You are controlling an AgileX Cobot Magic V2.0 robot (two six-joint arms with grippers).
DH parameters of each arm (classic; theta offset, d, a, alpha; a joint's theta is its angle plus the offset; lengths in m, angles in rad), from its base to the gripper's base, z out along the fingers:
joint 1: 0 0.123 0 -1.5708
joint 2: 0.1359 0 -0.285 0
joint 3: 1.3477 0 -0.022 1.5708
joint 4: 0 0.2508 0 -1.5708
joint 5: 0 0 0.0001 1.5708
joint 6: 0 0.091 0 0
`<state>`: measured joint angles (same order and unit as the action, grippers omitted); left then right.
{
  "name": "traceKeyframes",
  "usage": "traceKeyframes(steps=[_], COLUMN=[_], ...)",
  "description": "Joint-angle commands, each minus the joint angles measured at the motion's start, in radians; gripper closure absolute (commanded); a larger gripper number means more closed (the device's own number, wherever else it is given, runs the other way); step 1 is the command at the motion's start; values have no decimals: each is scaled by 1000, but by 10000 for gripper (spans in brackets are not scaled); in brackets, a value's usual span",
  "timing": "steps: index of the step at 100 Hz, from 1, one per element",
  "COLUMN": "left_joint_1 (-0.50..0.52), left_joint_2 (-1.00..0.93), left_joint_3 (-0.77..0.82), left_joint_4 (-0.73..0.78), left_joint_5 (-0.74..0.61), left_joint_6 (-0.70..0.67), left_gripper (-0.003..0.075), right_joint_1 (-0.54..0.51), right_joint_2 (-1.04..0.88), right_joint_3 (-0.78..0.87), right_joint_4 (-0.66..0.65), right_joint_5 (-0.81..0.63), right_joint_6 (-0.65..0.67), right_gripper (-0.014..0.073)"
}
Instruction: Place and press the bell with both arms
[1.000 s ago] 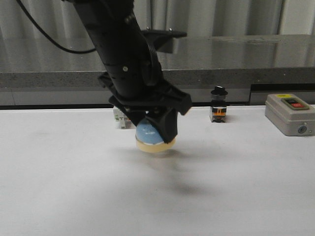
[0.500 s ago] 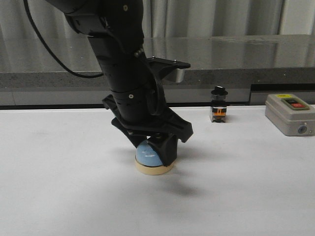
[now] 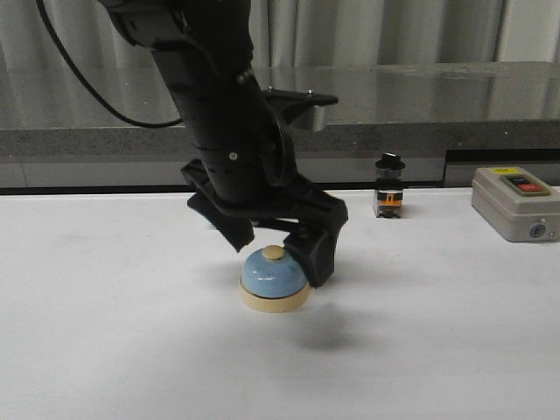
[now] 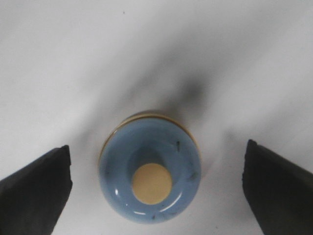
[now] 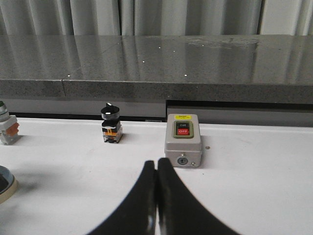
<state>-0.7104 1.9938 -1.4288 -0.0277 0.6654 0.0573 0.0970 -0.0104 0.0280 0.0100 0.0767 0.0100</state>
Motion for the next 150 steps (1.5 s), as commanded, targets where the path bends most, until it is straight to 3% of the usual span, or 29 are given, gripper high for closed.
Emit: traceKeyframes(steps=[1, 32, 84, 104, 125, 150], left_joint_1=[-5, 81, 458, 533, 536, 536], left_joint_2=[-112, -310, -843, -1084, -1315, -1487], left_joint_3=[-28, 71, 615, 765, 850, 866], left_joint_4=[-16, -14, -24, -24, -24, -24], left_joint_5=[-31, -109, -320, -327, -325, -306], left_joint_6=[-27, -71, -103, -105, -105, -105], left_gripper=[52, 52, 52, 71, 234, 619], right_joint_1=[-5, -5, -5, -5, -5, -5], right_joint_2=[-16, -16, -16, -16, -16, -16], right_joint_3=[-16, -16, -16, -16, -16, -16], right_joint_4=[-10, -10, -10, -10, -10, -10], right_joint_5=[-87, -87, -87, -87, -87, -87], right_joint_6=[-10, -10, -10, -10, -10, -10], right_gripper=[653, 653, 653, 653, 653, 653])
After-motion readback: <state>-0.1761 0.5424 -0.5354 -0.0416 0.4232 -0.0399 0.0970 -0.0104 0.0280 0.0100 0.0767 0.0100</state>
